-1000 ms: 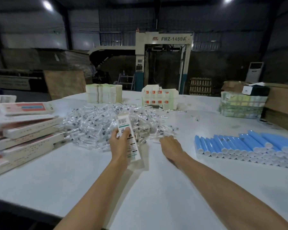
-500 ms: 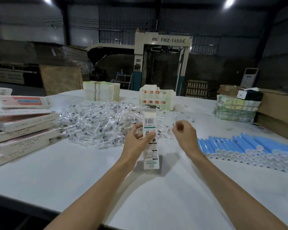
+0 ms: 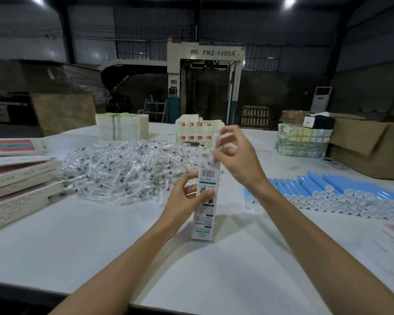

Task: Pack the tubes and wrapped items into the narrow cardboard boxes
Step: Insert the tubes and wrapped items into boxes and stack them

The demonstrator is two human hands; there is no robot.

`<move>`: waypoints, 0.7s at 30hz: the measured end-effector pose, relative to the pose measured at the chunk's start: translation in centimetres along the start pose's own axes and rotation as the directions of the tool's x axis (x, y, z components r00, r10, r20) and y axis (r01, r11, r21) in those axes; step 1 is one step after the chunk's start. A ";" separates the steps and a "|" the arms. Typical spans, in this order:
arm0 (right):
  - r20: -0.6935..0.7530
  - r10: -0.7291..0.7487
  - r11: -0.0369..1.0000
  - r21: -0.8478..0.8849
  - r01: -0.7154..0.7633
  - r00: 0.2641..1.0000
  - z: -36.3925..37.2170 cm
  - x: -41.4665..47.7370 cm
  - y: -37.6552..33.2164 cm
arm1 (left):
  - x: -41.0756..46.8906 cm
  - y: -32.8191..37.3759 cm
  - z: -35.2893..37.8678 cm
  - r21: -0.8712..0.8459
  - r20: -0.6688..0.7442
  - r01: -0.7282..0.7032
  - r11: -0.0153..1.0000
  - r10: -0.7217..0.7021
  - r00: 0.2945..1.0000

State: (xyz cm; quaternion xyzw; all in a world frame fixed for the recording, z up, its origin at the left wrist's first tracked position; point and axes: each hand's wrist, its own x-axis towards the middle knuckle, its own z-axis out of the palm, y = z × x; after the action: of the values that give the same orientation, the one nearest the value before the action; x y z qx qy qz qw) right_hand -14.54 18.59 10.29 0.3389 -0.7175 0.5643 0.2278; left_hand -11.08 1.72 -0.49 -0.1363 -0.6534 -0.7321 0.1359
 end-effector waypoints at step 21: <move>0.215 0.091 0.825 -0.564 0.048 0.972 -0.9 0.1 2.9 | -0.1 0.1 0.1 0.009 0.006 0.001 1.000 -0.001 1.000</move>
State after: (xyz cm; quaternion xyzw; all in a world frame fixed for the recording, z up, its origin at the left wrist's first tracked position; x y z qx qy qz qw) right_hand -16.82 19.80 8.68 0.3117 -0.8776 0.2857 0.2259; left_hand -10.97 1.78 -0.47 -0.1374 -0.6572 -0.7288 0.1342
